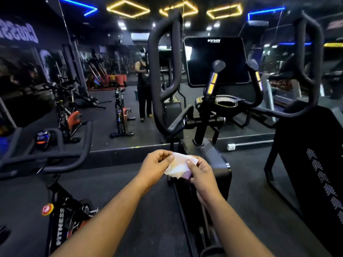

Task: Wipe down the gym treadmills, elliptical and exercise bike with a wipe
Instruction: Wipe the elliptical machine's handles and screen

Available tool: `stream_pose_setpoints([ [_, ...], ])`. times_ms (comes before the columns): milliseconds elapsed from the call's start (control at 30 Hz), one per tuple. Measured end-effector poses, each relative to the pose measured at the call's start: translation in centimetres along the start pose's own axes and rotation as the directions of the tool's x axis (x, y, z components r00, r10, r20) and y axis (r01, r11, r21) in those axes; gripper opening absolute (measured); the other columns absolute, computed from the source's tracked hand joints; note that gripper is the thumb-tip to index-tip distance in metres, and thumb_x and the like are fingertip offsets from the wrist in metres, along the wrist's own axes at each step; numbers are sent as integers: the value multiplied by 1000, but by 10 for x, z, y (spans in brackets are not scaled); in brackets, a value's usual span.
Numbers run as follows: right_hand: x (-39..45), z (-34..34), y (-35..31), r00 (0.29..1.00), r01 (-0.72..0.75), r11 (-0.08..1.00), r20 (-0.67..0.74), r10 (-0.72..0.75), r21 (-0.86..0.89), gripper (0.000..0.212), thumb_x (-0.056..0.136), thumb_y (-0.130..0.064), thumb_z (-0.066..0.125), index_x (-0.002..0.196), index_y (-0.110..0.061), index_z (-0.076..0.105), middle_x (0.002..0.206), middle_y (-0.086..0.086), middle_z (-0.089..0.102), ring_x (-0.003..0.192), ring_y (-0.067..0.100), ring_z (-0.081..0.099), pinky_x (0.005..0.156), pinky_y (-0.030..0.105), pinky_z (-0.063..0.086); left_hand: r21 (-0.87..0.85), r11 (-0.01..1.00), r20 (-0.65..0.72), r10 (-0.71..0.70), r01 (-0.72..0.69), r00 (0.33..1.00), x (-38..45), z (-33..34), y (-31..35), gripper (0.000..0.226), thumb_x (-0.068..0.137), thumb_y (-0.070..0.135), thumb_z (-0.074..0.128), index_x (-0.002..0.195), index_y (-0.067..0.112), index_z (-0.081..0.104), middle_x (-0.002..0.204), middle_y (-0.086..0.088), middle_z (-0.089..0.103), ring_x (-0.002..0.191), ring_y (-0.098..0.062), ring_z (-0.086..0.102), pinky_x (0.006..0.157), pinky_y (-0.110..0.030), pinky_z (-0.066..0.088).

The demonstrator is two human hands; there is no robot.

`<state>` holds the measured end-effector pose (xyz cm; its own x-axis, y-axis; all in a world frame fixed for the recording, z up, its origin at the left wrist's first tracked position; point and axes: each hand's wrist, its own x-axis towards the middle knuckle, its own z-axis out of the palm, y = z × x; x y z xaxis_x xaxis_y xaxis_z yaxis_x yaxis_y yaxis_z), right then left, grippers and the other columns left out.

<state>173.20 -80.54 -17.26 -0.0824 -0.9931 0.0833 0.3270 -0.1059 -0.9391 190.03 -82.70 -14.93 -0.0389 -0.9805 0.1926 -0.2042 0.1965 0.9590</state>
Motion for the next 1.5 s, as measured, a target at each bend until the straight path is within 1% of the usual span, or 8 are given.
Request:
stream_pose_setpoints([
  [233, 88, 50, -67, 966, 254, 956, -8, -258, -150, 18, 101, -8, 57, 109, -14, 72, 106, 16, 75, 99, 34, 71, 88, 57, 55, 92, 953, -164, 299, -287, 940, 106, -51, 62, 5, 95, 33, 68, 92, 32, 71, 86, 10, 74, 79, -6, 67, 73, -29, 55],
  [433, 140, 103, -131, 882, 455, 834, 27, -471, -311, 18, 102, -4, 54, 104, -12, 71, 96, 8, 75, 84, 13, 70, 63, 26, 57, 483, 719, -111, 616, -499, 780, 177, -89, 110, 36, 90, 43, 56, 120, 25, 66, 124, 8, 59, 117, -16, 54, 103, -38, 46],
  [700, 201, 142, -173, 794, 532, 653, 51, -605, -539, 20, 102, -9, 57, 102, -23, 71, 93, -2, 74, 86, 7, 70, 67, 18, 53, 720, 543, 39, 590, -432, 806, 239, -109, 122, 64, 102, 46, 49, 159, 30, 25, 169, 2, 12, 156, -21, 12, 122, -42, 20],
  [1000, 243, 162, -211, 760, 360, 231, 141, -634, -904, 10, 97, -29, 61, 89, -33, 66, 78, -12, 68, 78, 10, 64, 65, 28, 46, 779, 448, 86, 617, -439, 783, 282, -113, 134, 73, 104, 47, 42, 163, 29, 3, 171, 4, -13, 157, -17, -9, 127, -47, 9],
  [1200, 272, 174, -270, 718, 389, 96, 236, -655, -916, 9, 96, -23, 63, 87, -26, 65, 78, -9, 64, 79, 15, 61, 62, 23, 40, 828, 366, 113, 632, -424, 766, 305, -104, 149, 82, 105, 48, 39, 161, 27, -17, 163, 3, -36, 152, -16, -30, 127, -51, -2],
  [1333, 296, 180, -311, 602, 483, 102, 245, -760, -870, 12, 94, -13, 62, 97, -21, 70, 82, -8, 67, 79, 13, 62, 60, 11, 38, 848, 347, 97, 643, -401, 760, 318, -94, 159, 86, 106, 53, 30, 152, 22, -36, 153, 5, -52, 143, -14, -44, 124, -53, -14],
  [1433, 310, 187, -335, 366, 537, 3, 229, -902, -844, 12, 98, -13, 56, 103, -16, 66, 81, -2, 67, 77, 23, 63, 62, 26, 37, 822, 377, 33, 718, -428, 695, 332, -80, 152, 92, 103, 57, 34, 155, 17, -31, 160, 1, -43, 148, -16, -37, 123, -54, -11],
  [1500, 323, 189, -338, 174, 564, -98, 234, -957, -820, 19, 101, -13, 53, 116, -12, 64, 106, 6, 73, 100, 30, 68, 74, 32, 49, 825, 368, -18, 775, -428, 632, 341, -76, 143, 94, 97, 59, 39, 162, 13, -11, 170, -5, -19, 157, -20, -16, 122, -54, -3],
])
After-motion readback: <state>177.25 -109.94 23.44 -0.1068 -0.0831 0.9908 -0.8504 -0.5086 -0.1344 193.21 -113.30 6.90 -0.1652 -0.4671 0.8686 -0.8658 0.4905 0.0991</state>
